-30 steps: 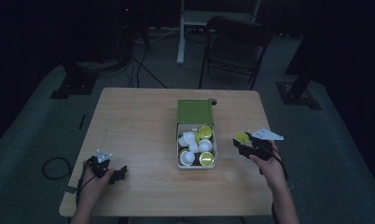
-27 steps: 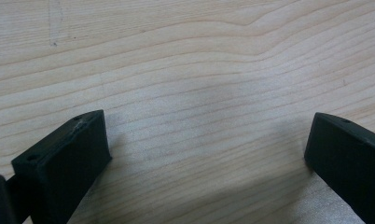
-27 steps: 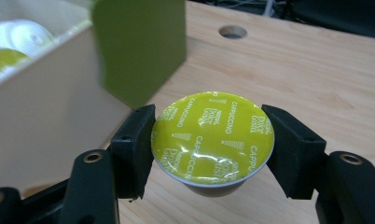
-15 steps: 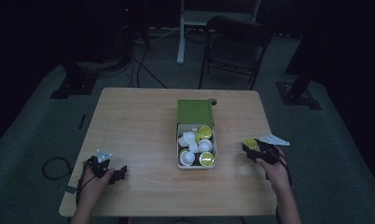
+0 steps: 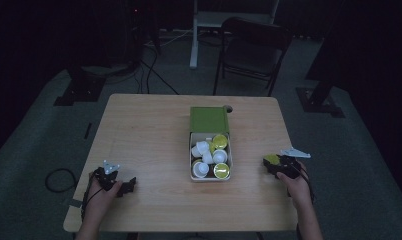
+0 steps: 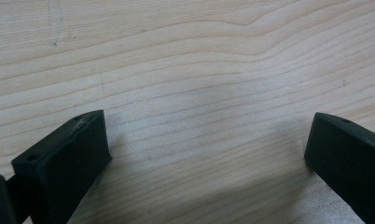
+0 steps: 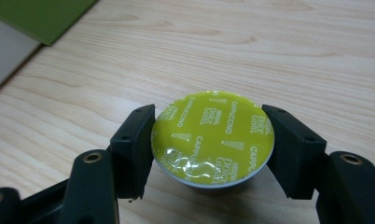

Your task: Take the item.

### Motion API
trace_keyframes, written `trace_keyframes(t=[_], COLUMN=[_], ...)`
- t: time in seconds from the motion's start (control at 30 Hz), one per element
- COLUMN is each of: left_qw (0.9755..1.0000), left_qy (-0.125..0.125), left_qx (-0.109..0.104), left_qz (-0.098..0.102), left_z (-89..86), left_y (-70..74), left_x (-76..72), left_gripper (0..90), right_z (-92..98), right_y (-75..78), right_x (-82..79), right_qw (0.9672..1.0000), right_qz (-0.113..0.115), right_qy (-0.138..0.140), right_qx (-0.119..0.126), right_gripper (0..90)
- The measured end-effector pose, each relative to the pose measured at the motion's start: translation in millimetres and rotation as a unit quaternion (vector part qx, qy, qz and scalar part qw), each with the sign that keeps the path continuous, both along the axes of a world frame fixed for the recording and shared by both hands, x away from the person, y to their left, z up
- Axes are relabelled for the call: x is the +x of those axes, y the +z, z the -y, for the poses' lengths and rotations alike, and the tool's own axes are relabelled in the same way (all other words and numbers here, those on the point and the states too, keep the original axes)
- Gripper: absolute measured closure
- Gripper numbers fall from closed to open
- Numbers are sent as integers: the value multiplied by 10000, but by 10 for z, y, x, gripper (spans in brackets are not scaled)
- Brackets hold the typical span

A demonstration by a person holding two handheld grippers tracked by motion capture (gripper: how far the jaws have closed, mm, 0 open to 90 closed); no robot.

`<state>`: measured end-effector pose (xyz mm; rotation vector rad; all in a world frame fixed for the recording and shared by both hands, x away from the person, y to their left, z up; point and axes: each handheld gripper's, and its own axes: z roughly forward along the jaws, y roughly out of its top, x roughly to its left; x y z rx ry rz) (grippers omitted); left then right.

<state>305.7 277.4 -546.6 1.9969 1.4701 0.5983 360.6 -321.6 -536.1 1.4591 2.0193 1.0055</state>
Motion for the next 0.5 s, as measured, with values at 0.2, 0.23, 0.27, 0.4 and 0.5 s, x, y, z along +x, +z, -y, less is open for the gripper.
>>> trace_keyframes(t=[0.2,0.23,0.27,0.4,0.5], left_qw=[10000,10000,10000,10000,10000], left_qy=[0,-1,4,0,-1], left_qx=[-1,-3,-6,-2,-1], left_qz=[2,3,5,2,2], left_z=[0,0,1,0,0], left_y=[0,0,-1,0,0], left_x=[0,0,0,0,0], left_gripper=[0,0,0,0,0], right_z=[26,29,32,48,57], right_y=[-25,-25,-26,-14,6], right_x=[10,13,14,20,18], right_qw=[9999,9999,9999,9998,9998], right_qz=[-16,-1,6,67,132], right_qy=[-79,-94,-114,-123,-119], right_qx=[84,66,64,129,101], right_gripper=[375,374,374,364,295])
